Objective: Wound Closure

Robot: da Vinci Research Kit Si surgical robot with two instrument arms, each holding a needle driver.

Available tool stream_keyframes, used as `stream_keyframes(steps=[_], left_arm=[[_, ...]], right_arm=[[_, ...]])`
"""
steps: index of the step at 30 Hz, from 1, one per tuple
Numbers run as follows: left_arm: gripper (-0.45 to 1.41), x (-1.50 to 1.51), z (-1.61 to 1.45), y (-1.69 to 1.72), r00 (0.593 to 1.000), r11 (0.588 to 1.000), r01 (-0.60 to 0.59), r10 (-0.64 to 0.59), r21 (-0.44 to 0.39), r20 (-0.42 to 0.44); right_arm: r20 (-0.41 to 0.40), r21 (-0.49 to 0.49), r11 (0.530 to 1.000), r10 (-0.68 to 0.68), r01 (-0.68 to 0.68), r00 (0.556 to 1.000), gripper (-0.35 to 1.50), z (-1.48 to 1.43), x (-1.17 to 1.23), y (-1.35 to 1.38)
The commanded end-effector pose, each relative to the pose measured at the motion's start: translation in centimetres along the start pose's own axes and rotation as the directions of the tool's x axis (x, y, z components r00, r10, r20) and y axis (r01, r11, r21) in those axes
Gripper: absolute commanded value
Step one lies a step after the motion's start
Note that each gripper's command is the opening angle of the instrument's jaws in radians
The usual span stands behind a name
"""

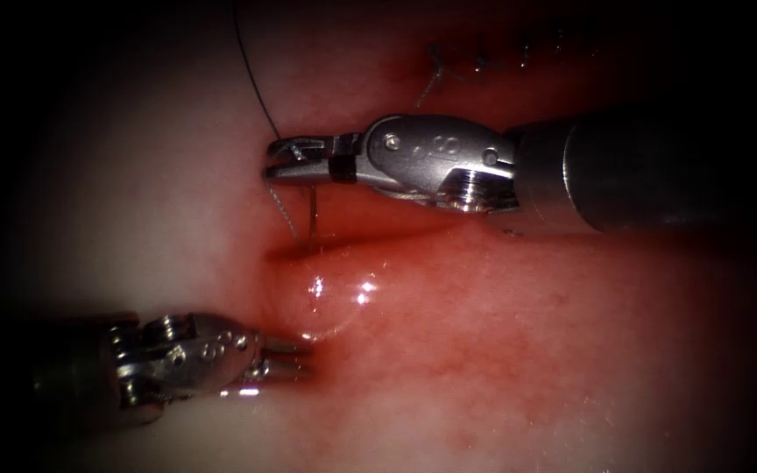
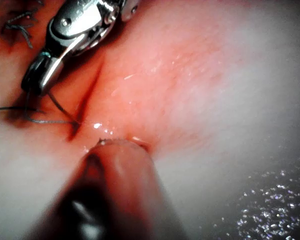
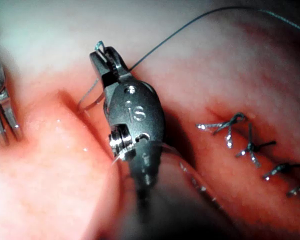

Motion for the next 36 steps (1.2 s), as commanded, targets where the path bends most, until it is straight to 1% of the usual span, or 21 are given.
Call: stream_keyframes(steps=[1,9,19,23,25,30,36], left_arm=[[0.27,0.0,0.1,-0.02,1.0,1.0,0.0,0.0,-0.002,0.0],[0.27,-0.09,0.16,-0.05,1.0,1.0,0.007,-0.007,0.0,0.014],[0.24,-0.12,0.15,-0.05,1.0,1.0,0.004,-0.003,-0.006,0.017],[0.24,-0.12,0.14,-0.06,1.0,1.0,0.002,-0.002,-0.007,0.017],[0.24,-0.13,0.14,-0.06,1.0,1.0,0.001,-0.001,-0.007,0.017],[0.24,-0.16,0.11,-0.07,1.0,1.0,-0.003,0.003,-0.011,0.017],[0.22,-0.18,0.09,-0.08,1.0,1.0,-0.007,0.007,-0.015,0.019]], right_arm=[[0.0,0.007,1.0,0.011,-0.011,1.0,-0.35,0.1,-0.02,0.0],[0.001,0.016,0.997,0.079,-0.079,0.997,-0.35,0.16,0.01,0.02],[-0.02,0.024,0.969,0.245,-0.245,0.969,-0.35,0.17,0.02,0.09],[-0.045,0.028,0.942,0.337,-0.336,0.941,-0.35,0.17,0.02,0.1],[-0.058,0.028,0.918,0.397,-0.396,0.916,-0.35,0.18,0.02,0.1],[-0.048,0.045,0.857,0.515,-0.514,0.856,-0.35,0.2,-0.05,0.05],[-0.022,0.096,0.803,0.592,-0.588,0.806,-0.35,0.24,-0.12,-0.01]])
